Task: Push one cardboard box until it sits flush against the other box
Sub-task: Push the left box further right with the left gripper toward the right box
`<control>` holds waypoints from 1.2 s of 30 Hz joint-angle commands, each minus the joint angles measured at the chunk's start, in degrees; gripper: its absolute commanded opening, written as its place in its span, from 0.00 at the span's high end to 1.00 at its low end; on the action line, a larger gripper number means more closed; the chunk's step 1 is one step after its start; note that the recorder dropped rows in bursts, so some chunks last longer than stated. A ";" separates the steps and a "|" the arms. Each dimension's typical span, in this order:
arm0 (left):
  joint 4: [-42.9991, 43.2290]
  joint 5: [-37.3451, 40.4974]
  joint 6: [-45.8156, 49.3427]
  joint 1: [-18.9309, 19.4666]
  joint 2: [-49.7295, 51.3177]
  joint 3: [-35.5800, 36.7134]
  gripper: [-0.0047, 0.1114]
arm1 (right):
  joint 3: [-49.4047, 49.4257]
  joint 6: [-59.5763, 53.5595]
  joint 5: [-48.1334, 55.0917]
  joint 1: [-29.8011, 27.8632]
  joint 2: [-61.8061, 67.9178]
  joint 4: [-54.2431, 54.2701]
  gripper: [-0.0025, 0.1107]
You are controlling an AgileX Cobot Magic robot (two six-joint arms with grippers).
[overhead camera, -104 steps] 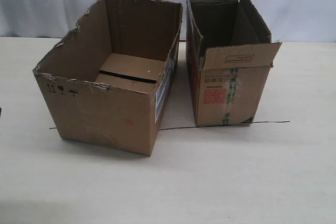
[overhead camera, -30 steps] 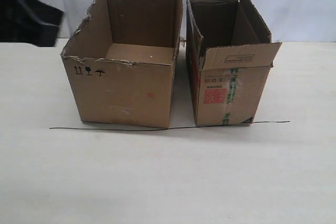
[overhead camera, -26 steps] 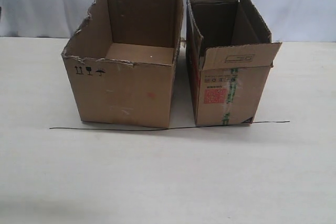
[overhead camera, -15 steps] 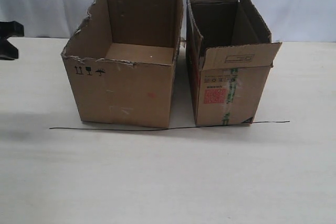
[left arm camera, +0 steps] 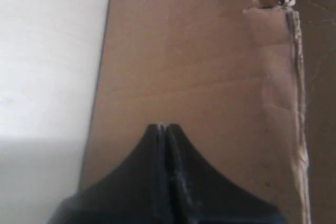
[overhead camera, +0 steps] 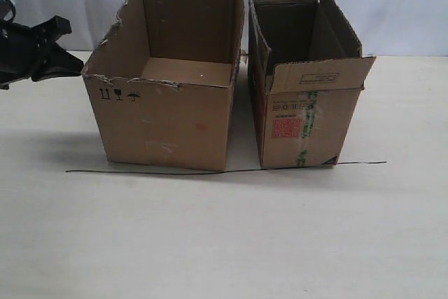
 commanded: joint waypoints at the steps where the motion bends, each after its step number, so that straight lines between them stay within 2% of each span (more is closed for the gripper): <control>1: -3.60 -0.21 2.60 -2.09 1.70 -0.53 0.96 | 0.24 -0.04 0.06 0.00 -0.11 0.25 0.93; 6: -7.35 -0.85 5.95 -3.29 2.58 -0.53 0.96 | 0.24 -0.04 0.06 0.00 -0.11 0.25 0.93; 10: -8.92 -5.00 6.88 -3.18 2.97 -1.93 0.96 | 0.24 -0.04 0.06 0.00 -0.11 0.25 0.93; 16: -9.41 2.75 5.08 -3.18 9.83 -11.20 0.96 | 0.24 -0.04 0.06 0.00 -0.11 0.25 0.93; 19: -9.87 6.86 5.07 -3.18 11.91 -13.07 0.96 | 0.24 -0.04 0.06 0.00 -0.11 0.25 0.93; 29: -13.36 11.44 5.57 -3.31 12.04 -13.07 0.96 | 0.24 -0.04 0.06 0.00 -0.11 0.25 0.93; 36: -14.01 9.24 5.60 -4.82 12.04 -13.07 0.96 | 0.24 -0.04 0.06 0.00 -0.11 0.25 0.93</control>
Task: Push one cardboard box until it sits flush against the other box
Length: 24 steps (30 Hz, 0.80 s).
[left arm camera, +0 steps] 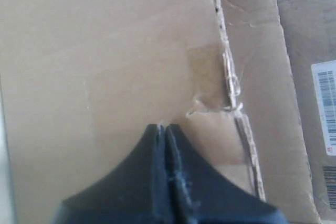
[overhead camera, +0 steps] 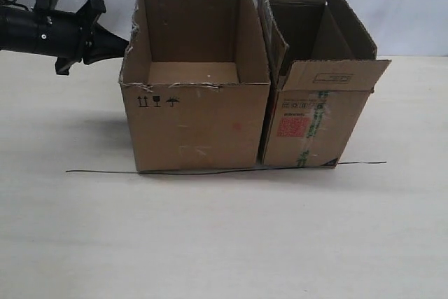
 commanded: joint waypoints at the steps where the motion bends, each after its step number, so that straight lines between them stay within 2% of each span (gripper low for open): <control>1: -1.26 -0.85 0.10 -0.87 -0.06 -0.43 0.96 | 0.24 -0.04 0.06 0.00 -0.11 0.25 0.93; 4: -0.83 -0.95 0.10 -0.87 -0.06 -0.43 0.96 | 0.24 -0.04 0.06 0.00 -0.11 0.25 0.93; 8: 1.47 -0.77 0.24 1.34 -1.38 -0.43 0.96 | 0.24 -0.04 0.06 0.00 -0.11 0.25 0.93; 10: 6.11 -1.36 -0.19 3.16 -3.78 -0.43 0.96 | 0.24 -0.04 0.06 0.00 -0.11 0.25 0.93; 14: 21.30 -2.29 -6.11 5.65 -11.86 0.38 0.96 | 0.24 -0.04 0.06 0.00 -0.11 0.25 0.93; 17: 26.73 -8.00 -6.60 5.76 -20.63 5.05 0.96 | 0.24 -0.04 0.06 0.00 -0.11 0.25 0.93; 24: 26.48 -20.80 -5.24 5.76 -43.98 23.70 0.96 | 0.24 -0.04 0.06 0.00 -0.11 0.25 0.93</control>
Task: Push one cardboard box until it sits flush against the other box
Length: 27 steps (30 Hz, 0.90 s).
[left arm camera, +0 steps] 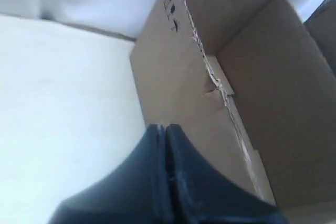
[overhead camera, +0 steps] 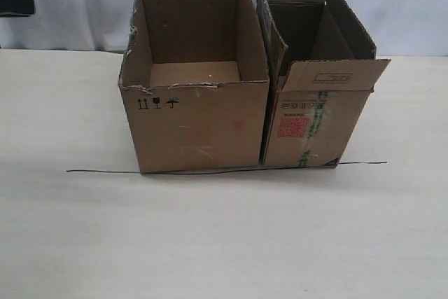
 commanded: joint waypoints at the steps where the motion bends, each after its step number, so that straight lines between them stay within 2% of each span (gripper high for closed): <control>1: 0.79 -8.55 1.04 -0.11 -14.22 11.73 0.96 | 0.24 -0.04 0.06 0.00 -0.11 0.25 0.93; 6: 0.78 -15.51 1.05 -0.11 -34.13 26.90 0.96 | 0.24 -0.04 0.06 0.00 -0.11 0.25 0.93; 12: 0.66 -15.23 0.61 -0.11 -57.91 38.32 0.96 | 0.24 -0.04 0.06 0.00 -0.11 0.25 0.93; 18: 1.56 -14.83 -1.56 -0.11 -76.13 41.11 0.96 | 0.24 -0.04 0.06 0.00 -0.11 0.25 0.93; 24: 2.45 -14.83 -1.56 -0.11 -84.54 41.11 0.96 | 0.24 -0.04 0.06 0.00 -0.11 0.25 0.93; 27: 2.45 -14.83 -1.56 -0.11 -85.12 41.11 0.96 | 0.24 -0.04 0.06 0.00 -0.11 0.25 0.93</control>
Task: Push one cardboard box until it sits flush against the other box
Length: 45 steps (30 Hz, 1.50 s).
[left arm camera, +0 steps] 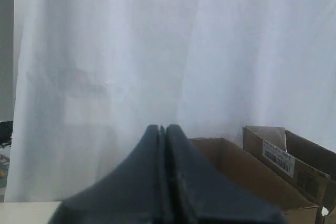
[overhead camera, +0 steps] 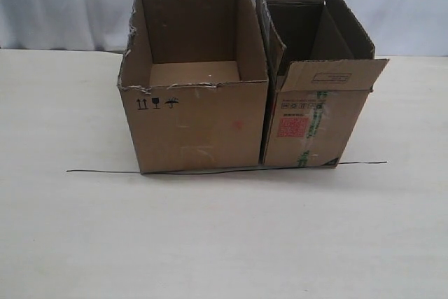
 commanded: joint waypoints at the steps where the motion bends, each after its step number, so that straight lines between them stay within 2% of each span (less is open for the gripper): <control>1: 0.44 -0.16 -0.46 -0.11 -1.15 0.33 0.96 | 0.24 -0.04 0.06 0.00 -0.11 0.25 0.93; 17: 4.01 1.70 -0.46 -0.11 -1.15 0.42 0.96 | 0.24 -0.04 0.06 0.00 -0.11 0.25 0.93; 21: 6.46 2.66 -0.79 -0.11 -1.15 2.41 0.96 | 0.24 -0.04 0.06 0.00 -0.11 0.25 0.93; 23: 14.07 2.90 -7.16 -0.11 -1.15 4.44 0.96 | 0.24 -0.04 0.18 0.00 -0.11 0.25 0.93; 25: 27.57 3.19 -22.49 -0.11 -1.15 6.80 0.96 | 0.24 -0.04 0.18 0.00 -0.11 0.25 0.93; 27: 37.87 3.19 -33.85 -0.11 -1.15 8.50 0.96 | 0.24 -0.04 0.18 0.00 -0.11 0.25 0.93; 29: 42.72 2.16 -36.51 -0.11 -1.15 10.09 0.96 | 0.24 -0.04 0.18 0.00 -0.11 0.25 0.93; 36: 41.64 -12.13 -33.82 -0.11 -1.15 20.22 0.96 | 0.24 -0.04 0.18 0.00 -0.11 0.25 0.93; 42: 39.04 -15.73 -33.94 -0.11 -1.15 24.68 0.96 | 0.24 -0.04 0.18 0.00 -0.11 0.25 0.93; 45: 38.62 -17.04 -33.94 -1.99 -1.15 25.03 0.96 | 0.24 -0.04 0.18 0.00 -0.11 0.25 0.93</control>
